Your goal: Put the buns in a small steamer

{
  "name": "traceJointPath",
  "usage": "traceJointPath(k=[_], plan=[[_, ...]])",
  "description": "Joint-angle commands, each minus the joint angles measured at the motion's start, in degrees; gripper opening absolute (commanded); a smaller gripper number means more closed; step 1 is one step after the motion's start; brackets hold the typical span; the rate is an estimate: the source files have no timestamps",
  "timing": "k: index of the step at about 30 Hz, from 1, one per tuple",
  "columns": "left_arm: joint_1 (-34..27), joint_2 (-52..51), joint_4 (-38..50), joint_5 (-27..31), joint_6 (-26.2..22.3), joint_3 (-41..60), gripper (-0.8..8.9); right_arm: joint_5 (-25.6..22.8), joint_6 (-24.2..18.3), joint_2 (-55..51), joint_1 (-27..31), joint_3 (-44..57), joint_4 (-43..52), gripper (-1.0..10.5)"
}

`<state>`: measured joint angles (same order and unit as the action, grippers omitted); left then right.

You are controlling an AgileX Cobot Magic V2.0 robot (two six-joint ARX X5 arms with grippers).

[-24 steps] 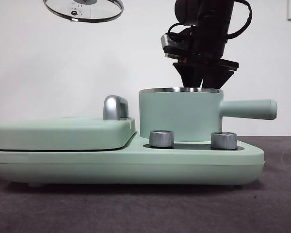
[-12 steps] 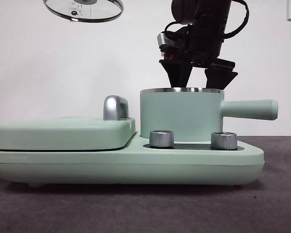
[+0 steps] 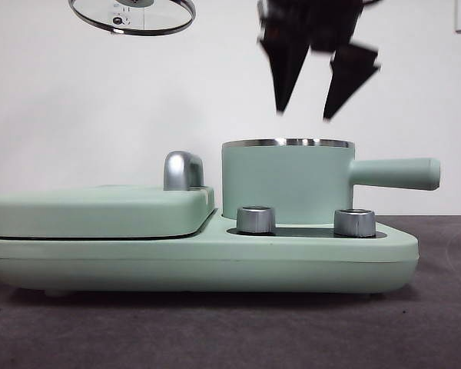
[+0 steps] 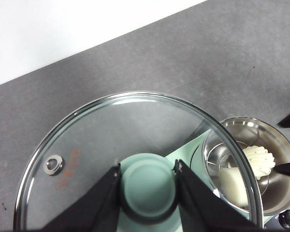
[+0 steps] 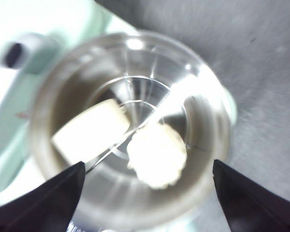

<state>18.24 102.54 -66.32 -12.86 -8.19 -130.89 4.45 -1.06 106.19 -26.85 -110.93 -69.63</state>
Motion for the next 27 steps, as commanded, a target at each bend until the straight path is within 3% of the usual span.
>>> traceJointPath(k=[1, 12, 18, 27], plan=[[0.2, 0.2, 1.1, -0.3, -0.1, -1.9, 0.19, 0.5, 0.8, -2.0, -0.3, -1.5, -2.1, 4.2], [0.6, 0.4, 1.1, -0.3, 0.3, -1.8, 0.19, 0.1, 0.8, -18.6, -0.3, 4.7, -8.4, 4.2], [2.2, 0.9, 1.1, -0.3, 0.3, -1.7, 0.19, 0.2, 1.2, -34.6, -0.3, 19.0, -5.3, 4.2], [7.5, 2.0, 1.1, -0.3, 0.3, -1.7, 0.19, 0.5, 9.9, -63.0, -0.5, 44.5, 7.0, 4.2]])
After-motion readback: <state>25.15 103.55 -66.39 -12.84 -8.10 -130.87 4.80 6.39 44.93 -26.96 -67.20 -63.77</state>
